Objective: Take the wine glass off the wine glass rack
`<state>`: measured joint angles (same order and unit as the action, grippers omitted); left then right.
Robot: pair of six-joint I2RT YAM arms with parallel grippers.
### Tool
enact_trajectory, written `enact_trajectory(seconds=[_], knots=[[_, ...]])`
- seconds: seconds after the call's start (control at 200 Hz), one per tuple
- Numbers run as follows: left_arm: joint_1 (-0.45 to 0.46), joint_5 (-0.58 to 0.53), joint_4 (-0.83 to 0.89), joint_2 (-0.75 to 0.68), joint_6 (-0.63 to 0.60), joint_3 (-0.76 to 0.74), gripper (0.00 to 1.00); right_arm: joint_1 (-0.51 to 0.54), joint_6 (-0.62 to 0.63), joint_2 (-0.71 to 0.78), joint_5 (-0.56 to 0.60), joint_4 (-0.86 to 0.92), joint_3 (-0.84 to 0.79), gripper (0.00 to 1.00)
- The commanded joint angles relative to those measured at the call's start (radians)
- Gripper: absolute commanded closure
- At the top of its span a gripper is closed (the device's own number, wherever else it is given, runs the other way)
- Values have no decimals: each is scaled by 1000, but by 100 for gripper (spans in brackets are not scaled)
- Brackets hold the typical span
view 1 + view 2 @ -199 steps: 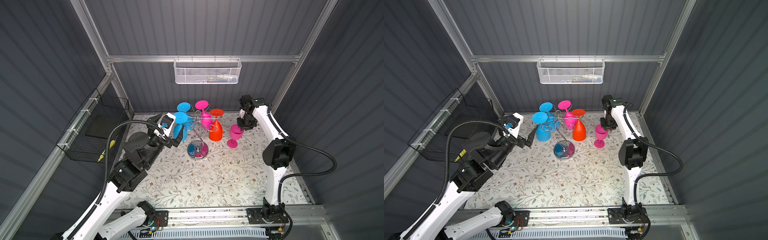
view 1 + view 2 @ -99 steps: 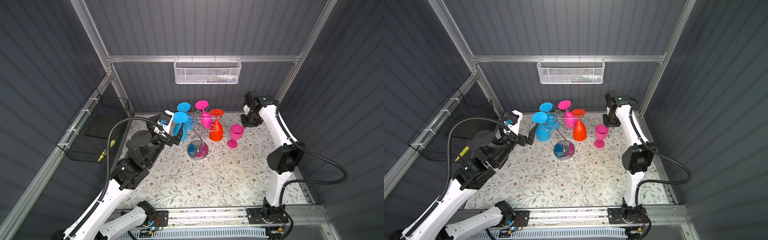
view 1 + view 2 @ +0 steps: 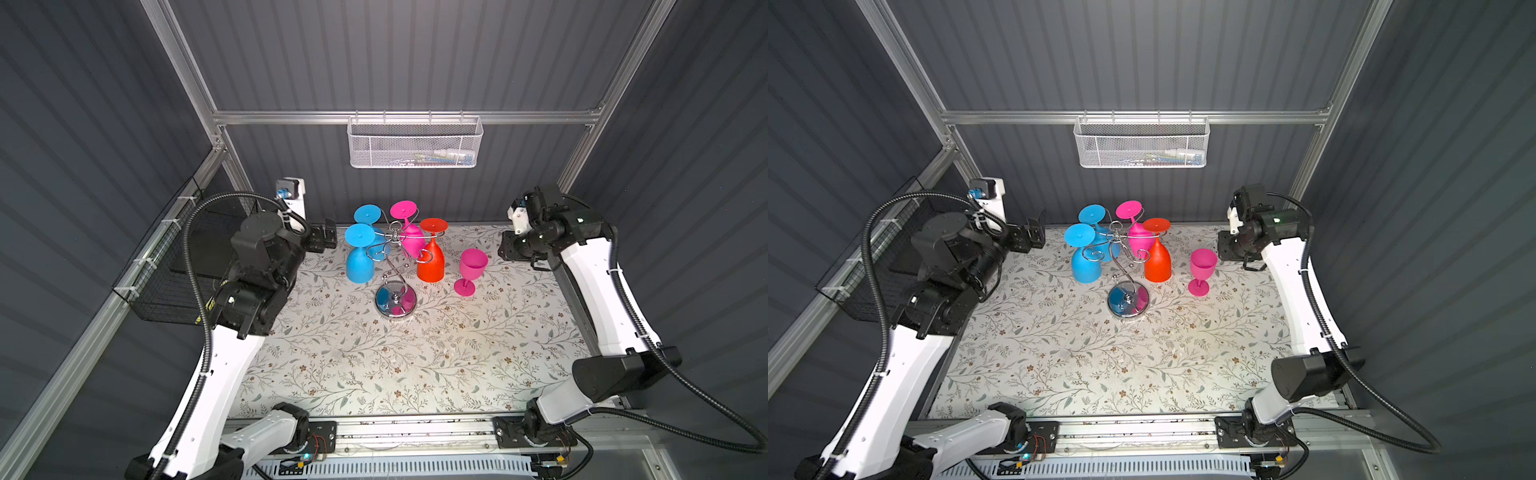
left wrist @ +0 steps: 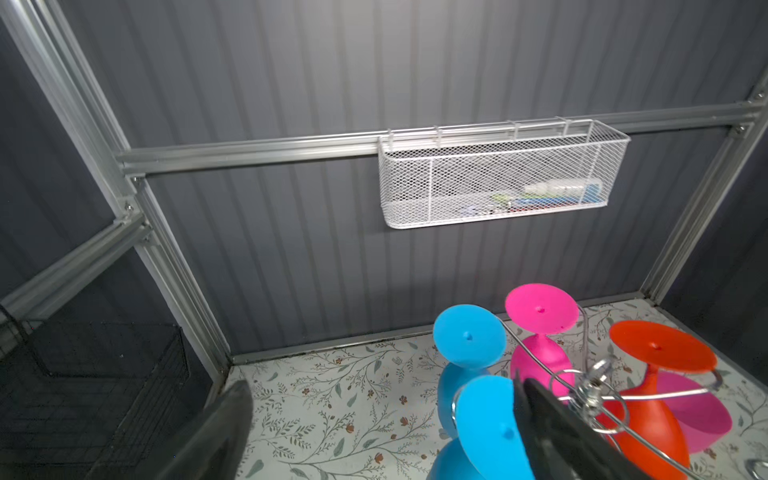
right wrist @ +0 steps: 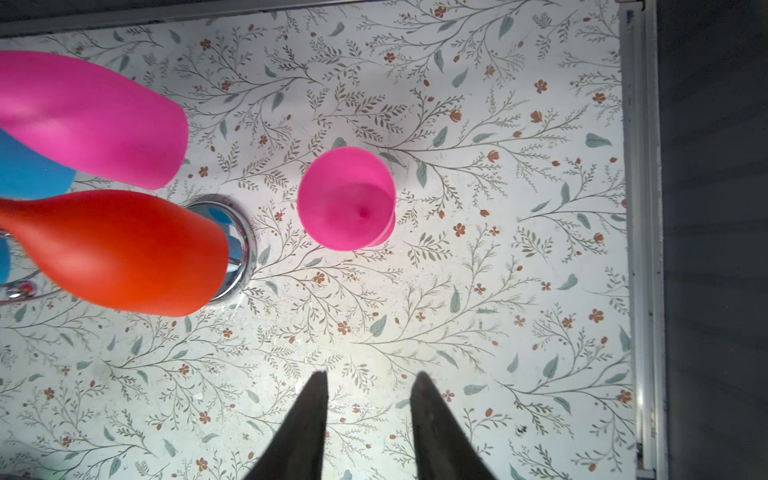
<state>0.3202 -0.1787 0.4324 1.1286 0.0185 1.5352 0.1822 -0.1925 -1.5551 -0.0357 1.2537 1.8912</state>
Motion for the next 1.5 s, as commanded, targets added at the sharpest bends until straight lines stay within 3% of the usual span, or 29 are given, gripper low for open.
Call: enact_trajectory(seconds=[0.0,0.14,0.255,0.335,0.47,0.695,1.01,1.201,1.361,1.496], knots=[[-78,250,119,40,166,55,0,-2,-27,47,-40,-33,-36,63],[-174,452,210,92,318,108,1,-3,-44,103,-65,-57,-99,63],[-239,653,181,100,487,59,1,-4,-60,142,-97,-99,-154,62],[-282,793,62,93,666,-27,1,-4,-65,154,-108,-112,-171,62],[-300,974,-292,91,1019,-222,7,-5,-64,164,-121,-116,-190,62],[-298,983,-382,58,1180,-351,12,-7,-70,186,-138,-141,-244,62],[-278,1001,-767,54,1589,-545,16,-9,-81,191,-158,-164,-271,62],[-247,1000,-734,64,1587,-531,19,-9,-79,197,-151,-165,-282,62],[-229,999,-756,75,1600,-530,32,-9,-82,199,-152,-167,-292,62],[-222,995,-632,71,1519,-494,43,-10,-81,202,-151,-169,-297,62]])
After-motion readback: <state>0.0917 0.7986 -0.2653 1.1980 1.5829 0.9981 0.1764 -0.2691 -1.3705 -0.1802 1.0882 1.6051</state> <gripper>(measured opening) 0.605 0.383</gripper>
